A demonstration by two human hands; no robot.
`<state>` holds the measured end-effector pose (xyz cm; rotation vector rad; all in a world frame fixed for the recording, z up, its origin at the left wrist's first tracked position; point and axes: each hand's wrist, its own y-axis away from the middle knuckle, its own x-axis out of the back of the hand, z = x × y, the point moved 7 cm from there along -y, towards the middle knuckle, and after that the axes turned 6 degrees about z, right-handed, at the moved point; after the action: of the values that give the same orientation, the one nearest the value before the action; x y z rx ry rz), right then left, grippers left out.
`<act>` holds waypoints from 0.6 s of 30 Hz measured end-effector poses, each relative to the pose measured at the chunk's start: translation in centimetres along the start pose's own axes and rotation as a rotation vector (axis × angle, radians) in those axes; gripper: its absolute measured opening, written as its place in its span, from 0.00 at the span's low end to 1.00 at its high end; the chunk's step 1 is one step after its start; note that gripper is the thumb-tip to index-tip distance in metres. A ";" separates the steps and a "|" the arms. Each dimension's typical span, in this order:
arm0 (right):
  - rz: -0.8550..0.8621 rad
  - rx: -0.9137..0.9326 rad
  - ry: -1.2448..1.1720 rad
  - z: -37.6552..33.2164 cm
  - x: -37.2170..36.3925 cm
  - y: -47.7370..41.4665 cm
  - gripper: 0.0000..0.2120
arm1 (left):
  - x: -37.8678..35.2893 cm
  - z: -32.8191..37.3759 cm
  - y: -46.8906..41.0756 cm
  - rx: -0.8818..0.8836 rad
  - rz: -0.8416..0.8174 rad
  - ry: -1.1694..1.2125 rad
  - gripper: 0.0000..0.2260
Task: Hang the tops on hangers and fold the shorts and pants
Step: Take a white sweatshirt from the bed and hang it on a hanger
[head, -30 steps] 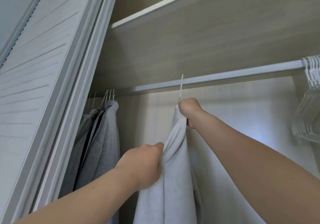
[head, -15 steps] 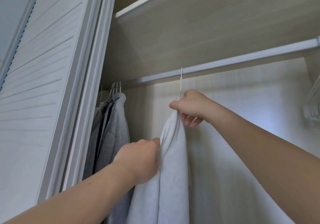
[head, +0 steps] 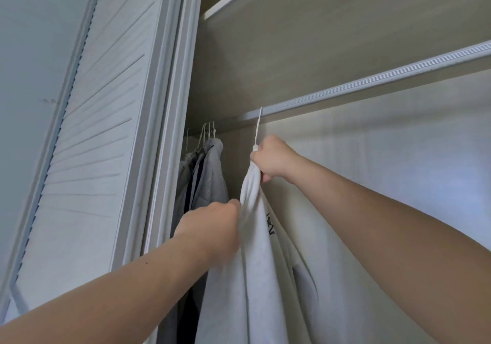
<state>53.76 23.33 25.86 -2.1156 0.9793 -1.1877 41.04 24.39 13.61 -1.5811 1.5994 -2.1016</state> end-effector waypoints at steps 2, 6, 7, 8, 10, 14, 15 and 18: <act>0.002 0.014 -0.015 0.0 -1.5 -1.2 0.15 | -0.5 -0.7 -0.3 0.046 -0.007 -0.039 0.06; 0.001 0.074 -0.079 0.1 -5.0 -3.9 0.16 | -1.5 -1.9 -0.7 0.138 -0.027 -0.131 0.09; -0.014 0.083 -0.079 0.2 -5.9 -4.4 0.15 | -1.8 -2.0 -0.8 0.147 -0.035 -0.158 0.11; -0.023 0.082 -0.076 0.3 -6.8 -4.8 0.15 | -2.0 -2.1 -0.9 0.146 -0.046 -0.194 0.13; -0.024 0.090 -0.063 0.7 -8.2 -5.8 0.16 | -2.6 -1.9 -1.2 0.133 -0.078 -0.271 0.15; -0.057 0.118 -0.082 1.5 -10.7 -7.5 0.13 | -4.0 -2.1 -2.3 0.154 -0.139 -0.337 0.17; -0.071 0.123 -0.094 1.7 -11.2 -7.9 0.11 | -4.3 -2.3 -2.6 0.162 -0.154 -0.341 0.17; -0.085 0.109 -0.134 3.0 -12.4 -8.9 0.10 | -5.2 -2.6 -2.9 0.182 -0.181 -0.359 0.20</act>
<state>55.01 38.75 24.66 -2.1373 0.7547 -1.0972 43.00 30.49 12.43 -1.9592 1.1581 -1.8360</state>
